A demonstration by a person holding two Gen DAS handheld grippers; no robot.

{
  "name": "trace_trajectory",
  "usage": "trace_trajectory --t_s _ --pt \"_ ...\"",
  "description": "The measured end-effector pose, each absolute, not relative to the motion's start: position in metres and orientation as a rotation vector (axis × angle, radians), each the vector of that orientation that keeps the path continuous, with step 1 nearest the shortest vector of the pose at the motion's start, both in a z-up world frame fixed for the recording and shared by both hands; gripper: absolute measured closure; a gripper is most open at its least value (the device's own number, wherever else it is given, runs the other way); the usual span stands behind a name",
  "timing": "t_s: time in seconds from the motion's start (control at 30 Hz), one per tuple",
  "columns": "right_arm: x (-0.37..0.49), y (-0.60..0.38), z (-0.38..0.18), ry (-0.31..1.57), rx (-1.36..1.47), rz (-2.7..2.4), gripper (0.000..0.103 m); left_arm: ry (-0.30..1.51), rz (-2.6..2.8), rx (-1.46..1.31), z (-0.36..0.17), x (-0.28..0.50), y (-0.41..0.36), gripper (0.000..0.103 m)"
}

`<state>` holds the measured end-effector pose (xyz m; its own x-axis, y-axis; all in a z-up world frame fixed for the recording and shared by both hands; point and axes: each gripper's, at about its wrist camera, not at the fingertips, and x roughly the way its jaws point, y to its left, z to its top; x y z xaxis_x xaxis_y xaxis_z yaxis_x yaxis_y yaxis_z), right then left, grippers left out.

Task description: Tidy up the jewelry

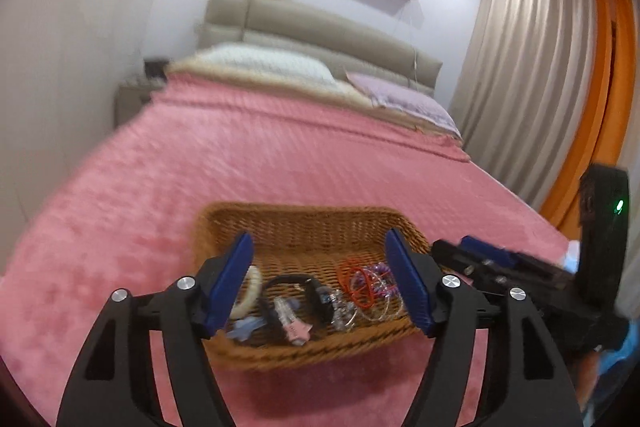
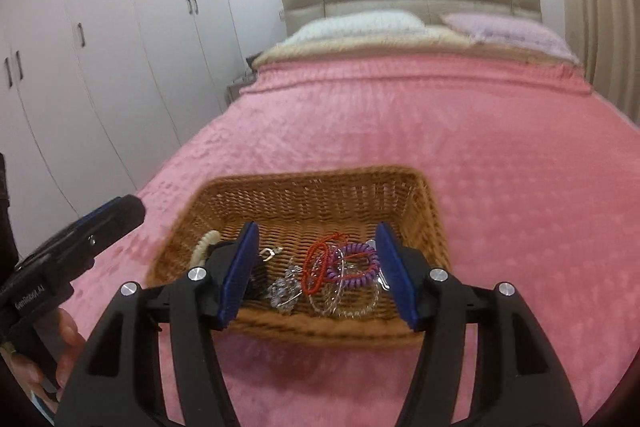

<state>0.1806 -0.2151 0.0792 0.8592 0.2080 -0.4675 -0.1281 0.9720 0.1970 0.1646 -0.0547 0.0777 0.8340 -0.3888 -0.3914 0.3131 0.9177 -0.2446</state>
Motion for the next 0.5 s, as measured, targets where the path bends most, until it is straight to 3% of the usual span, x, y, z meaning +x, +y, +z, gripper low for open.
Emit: trace_trajectory --t_s 0.13,0.27,0.5 --pt "0.137 -0.205 0.103 0.393 0.145 0.181 0.046 0.338 -0.302 -0.095 0.094 0.112 -0.049 0.021" --pt "0.092 -0.187 0.118 0.29 0.093 0.177 0.046 0.261 -0.241 -0.048 0.104 0.07 -0.046 0.017" --pt "0.041 -0.183 0.097 0.22 0.087 0.142 0.034 0.187 -0.151 -0.001 0.101 0.023 -0.046 0.009"
